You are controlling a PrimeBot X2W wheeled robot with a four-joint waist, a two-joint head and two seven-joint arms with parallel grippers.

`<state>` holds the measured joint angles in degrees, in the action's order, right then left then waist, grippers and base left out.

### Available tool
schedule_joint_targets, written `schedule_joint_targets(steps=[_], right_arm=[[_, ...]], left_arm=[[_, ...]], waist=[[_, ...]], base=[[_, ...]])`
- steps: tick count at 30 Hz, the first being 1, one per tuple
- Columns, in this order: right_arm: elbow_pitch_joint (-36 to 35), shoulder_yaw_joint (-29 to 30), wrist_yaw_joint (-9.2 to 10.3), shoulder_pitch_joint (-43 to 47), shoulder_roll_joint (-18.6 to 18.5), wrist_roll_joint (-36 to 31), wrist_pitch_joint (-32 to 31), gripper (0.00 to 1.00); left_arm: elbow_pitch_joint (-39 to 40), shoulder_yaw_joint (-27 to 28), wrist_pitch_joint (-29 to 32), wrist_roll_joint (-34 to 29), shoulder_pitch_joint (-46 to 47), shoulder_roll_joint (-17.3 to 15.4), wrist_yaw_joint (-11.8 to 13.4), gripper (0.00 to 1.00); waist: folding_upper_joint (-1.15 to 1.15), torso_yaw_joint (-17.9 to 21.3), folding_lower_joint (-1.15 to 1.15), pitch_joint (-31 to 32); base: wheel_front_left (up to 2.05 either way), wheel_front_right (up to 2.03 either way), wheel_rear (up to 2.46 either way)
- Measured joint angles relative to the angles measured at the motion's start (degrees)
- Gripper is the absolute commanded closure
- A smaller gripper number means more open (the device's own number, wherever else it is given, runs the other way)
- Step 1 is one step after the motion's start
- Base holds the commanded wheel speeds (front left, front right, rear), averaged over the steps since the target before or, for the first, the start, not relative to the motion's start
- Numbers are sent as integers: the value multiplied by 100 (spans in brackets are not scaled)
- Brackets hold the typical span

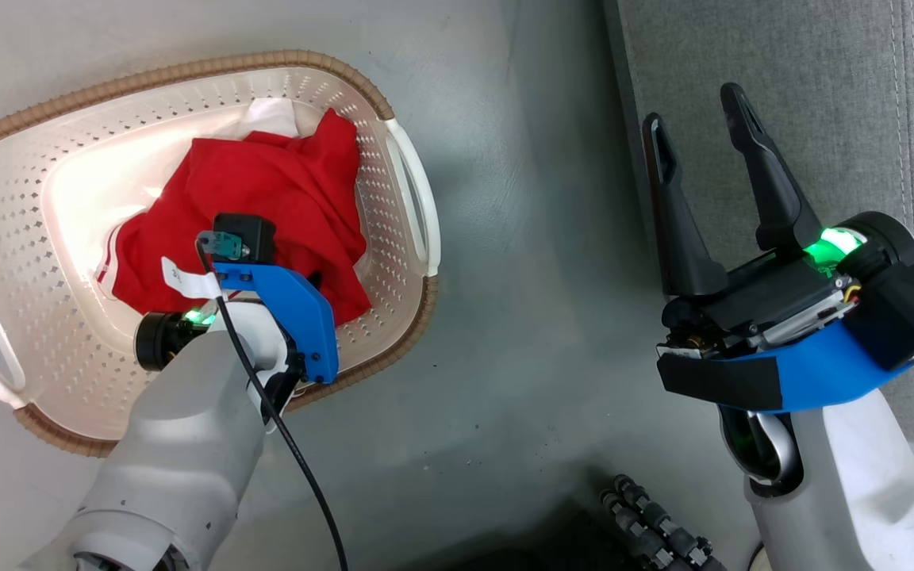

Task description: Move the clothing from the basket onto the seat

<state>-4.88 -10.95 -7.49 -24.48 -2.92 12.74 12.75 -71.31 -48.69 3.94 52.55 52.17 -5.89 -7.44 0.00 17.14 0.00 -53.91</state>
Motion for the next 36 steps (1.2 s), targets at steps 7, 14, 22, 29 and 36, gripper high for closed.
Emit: schedule_joint_targets(steps=[7, 14, 22, 29, 36], right_arm=[[12, 29, 0, -2, 0, -10, 0, 0], [37, 132, 0, 1, 0, -116, -67, 0], [98, 328, 0, 42, 1, -338, -254, 0], [289, 379, 0, 127, 2, -377, -361, 0], [543, 414, 0, 222, 3, -354, -423, 0]], left_arm=[[71, -101, -58, 26, 33, 9, 0, 100], [174, -225, -152, 97, 31, 47, 0, 100], [466, -520, -337, 152, -83, 129, 0, 100], [762, -801, -622, 254, -247, 153, 0, 100], [1140, -1190, -957, 393, -409, 58, 0, 100]], waist=[[0, -49, 0, 31], [0, -177, 0, 132], [0, -428, 0, 602], [1, -673, 0, 1237], [1, -891, -1, 1973]], base=[[0, 0, 0], [0, 0, 0], [0, 0, 0], [0, 0, 0], [0, 0, 0]])
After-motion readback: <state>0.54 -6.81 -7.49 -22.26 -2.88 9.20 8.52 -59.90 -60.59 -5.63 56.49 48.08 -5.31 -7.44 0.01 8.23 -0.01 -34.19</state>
